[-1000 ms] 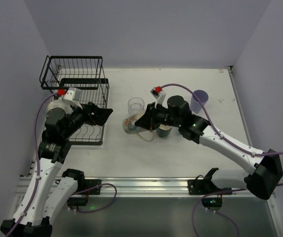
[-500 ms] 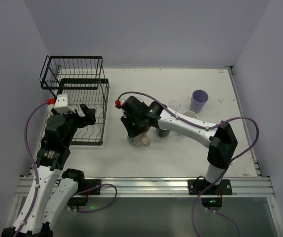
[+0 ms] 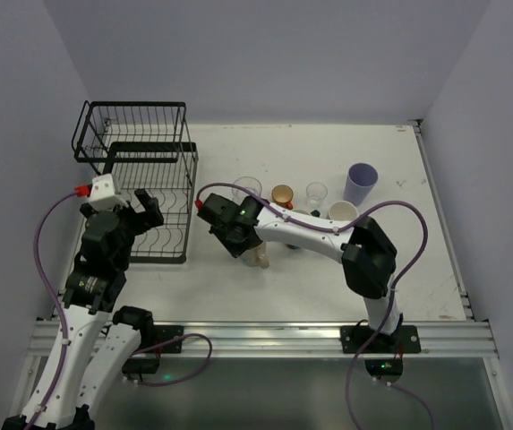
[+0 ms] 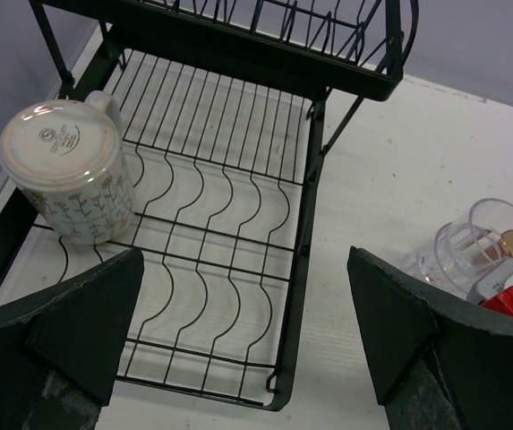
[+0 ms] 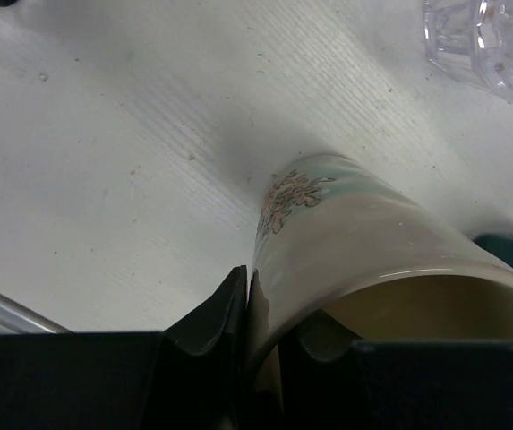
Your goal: Unload the cups from the dish rack
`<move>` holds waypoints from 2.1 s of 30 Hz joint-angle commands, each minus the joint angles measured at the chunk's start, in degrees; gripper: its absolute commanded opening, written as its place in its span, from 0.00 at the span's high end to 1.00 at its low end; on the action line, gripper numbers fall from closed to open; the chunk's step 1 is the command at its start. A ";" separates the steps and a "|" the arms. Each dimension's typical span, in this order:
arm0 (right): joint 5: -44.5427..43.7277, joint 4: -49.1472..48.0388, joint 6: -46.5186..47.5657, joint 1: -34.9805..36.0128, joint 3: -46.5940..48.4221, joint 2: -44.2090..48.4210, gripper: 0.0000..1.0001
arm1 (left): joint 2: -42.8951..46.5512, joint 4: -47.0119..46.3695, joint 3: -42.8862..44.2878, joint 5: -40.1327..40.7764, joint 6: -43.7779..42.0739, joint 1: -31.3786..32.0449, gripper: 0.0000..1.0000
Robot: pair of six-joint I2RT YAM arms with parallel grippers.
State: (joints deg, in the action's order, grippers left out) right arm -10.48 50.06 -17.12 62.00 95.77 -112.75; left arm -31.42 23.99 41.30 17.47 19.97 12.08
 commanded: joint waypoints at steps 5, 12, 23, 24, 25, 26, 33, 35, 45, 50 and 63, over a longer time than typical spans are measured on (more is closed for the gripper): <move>-4.55 -3.73 -0.72 1.11 -0.05 4.28 0.57 | -0.04 -0.52 1.06 5.99 0.95 0.23 0.00; -1.91 -6.47 -0.19 1.02 -2.07 10.00 0.27 | -2.77 -0.70 1.41 7.92 1.65 0.14 0.00; 6.69 -28.58 1.04 1.02 -22.53 37.65 0.05 | -12.25 0.80 6.69 13.80 3.85 -0.03 0.00; 7.57 -30.18 0.95 1.02 -26.38 39.34 0.05 | -13.22 0.62 6.25 15.38 4.11 -0.56 0.00; 7.67 -32.64 0.52 1.11 -28.16 40.84 0.05 | -15.14 0.62 5.90 15.22 4.55 -1.17 0.00; 7.58 -33.70 0.43 1.02 -31.14 43.64 0.05 | -15.95 0.53 5.46 14.70 4.64 -2.05 0.00; 7.49 -41.09 0.16 0.85 -40.12 53.41 0.03 | -19.02 -9.21 -1.91 4.43 2.71 -18.74 0.00; 9.07 -41.36 -0.10 0.84 -41.01 54.47 0.03 | -21.13 -10.46 -2.01 4.41 2.36 -21.20 0.00; 12.59 -42.68 -0.19 0.84 -42.24 56.94 0.02 | -27.72 -19.94 -2.63 -1.40 -6.86 -23.94 0.00; 13.03 -42.07 0.34 0.93 -41.89 56.50 0.02 | -31.77 -21.35 -0.09 0.27 -10.12 -23.94 0.00; 16.37 -41.27 0.86 0.93 -40.66 53.34 0.01 | -41.43 -25.65 5.28 2.13 -15.13 -24.29 0.00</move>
State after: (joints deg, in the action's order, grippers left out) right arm 4.08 10.68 -16.84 62.67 53.82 -58.72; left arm -71.53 3.88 43.29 18.31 7.51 -11.57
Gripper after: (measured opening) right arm 0.986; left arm 0.997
